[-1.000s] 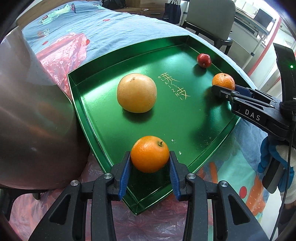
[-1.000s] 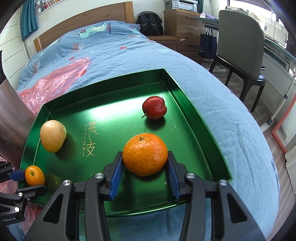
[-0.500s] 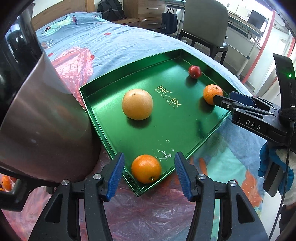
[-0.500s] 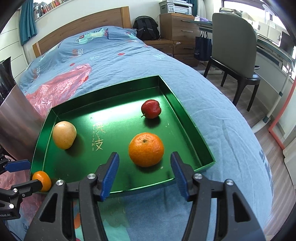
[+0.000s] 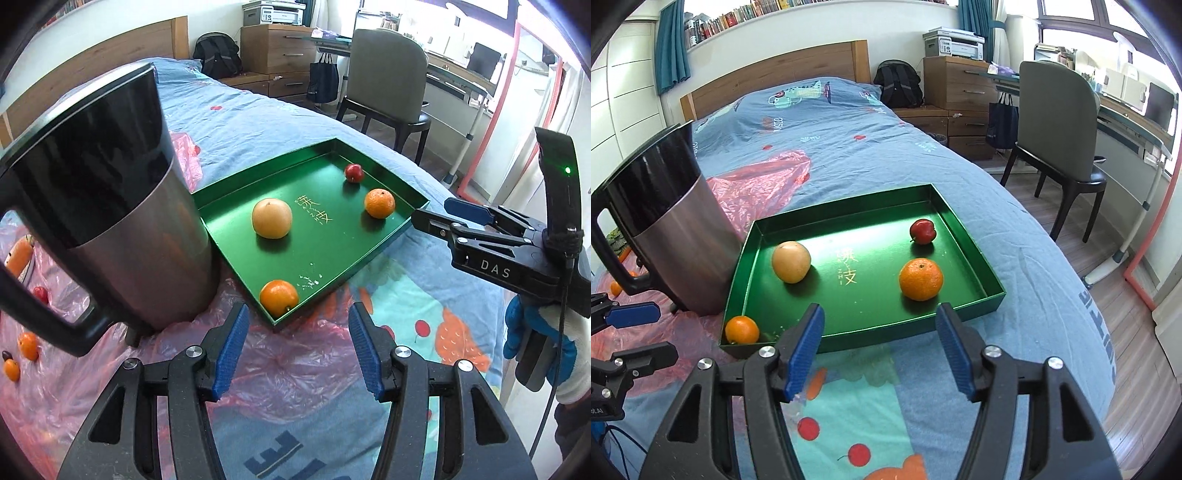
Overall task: Organize fruits
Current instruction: 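Open the right tool to drop the tangerine while the left tool releases the orange in the tray, then move both open tools back toward the remaining fruits on the bed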
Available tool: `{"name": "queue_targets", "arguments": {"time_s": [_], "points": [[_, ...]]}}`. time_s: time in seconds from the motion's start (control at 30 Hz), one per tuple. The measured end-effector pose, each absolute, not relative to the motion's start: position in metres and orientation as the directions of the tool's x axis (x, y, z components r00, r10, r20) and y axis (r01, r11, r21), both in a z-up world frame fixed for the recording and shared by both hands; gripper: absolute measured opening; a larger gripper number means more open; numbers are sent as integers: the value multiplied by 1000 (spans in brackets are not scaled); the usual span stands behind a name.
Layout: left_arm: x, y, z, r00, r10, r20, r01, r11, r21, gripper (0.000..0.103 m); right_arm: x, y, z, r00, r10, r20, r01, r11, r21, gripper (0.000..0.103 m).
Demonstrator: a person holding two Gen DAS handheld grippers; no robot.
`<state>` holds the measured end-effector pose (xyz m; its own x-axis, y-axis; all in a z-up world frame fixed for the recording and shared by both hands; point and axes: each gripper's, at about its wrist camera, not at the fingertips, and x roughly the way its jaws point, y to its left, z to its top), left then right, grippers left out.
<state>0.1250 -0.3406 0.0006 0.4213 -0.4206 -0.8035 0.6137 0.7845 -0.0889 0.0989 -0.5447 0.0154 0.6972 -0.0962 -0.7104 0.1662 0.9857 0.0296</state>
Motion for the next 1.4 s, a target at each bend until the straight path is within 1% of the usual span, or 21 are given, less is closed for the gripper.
{"name": "queue_targets", "arguments": {"time_s": [0.13,0.17,0.23,0.47,0.6,0.83,1.07,1.4], "points": [[115,-318,15,414,-434,-800,595,795,-123,51,81,-526,29,718,-83,-691,142,989,28,68],[112,-313,18,420,-420,-805,587,802,-112,54,77,-522,33,722,-80,-687,136,990,28,68],[106,-302,24,444,-399,-802,576,813,-86,58,70,-514,38,727,-67,-683,122,992,33,68],[90,-267,33,478,-364,-799,534,843,-65,63,47,-488,46,733,-43,-679,88,996,32,68],[82,-247,31,475,-357,-804,508,857,-81,63,35,-474,48,732,-22,-681,60,998,33,68],[71,-210,30,504,-314,-805,444,893,-70,63,19,-444,55,742,37,-669,-6,999,48,68],[63,-171,30,527,-277,-803,384,921,-66,63,14,-405,61,742,86,-664,-89,996,30,68],[55,-116,21,551,-232,-802,300,951,-69,63,11,-341,57,713,164,-682,-203,979,22,68]]}}
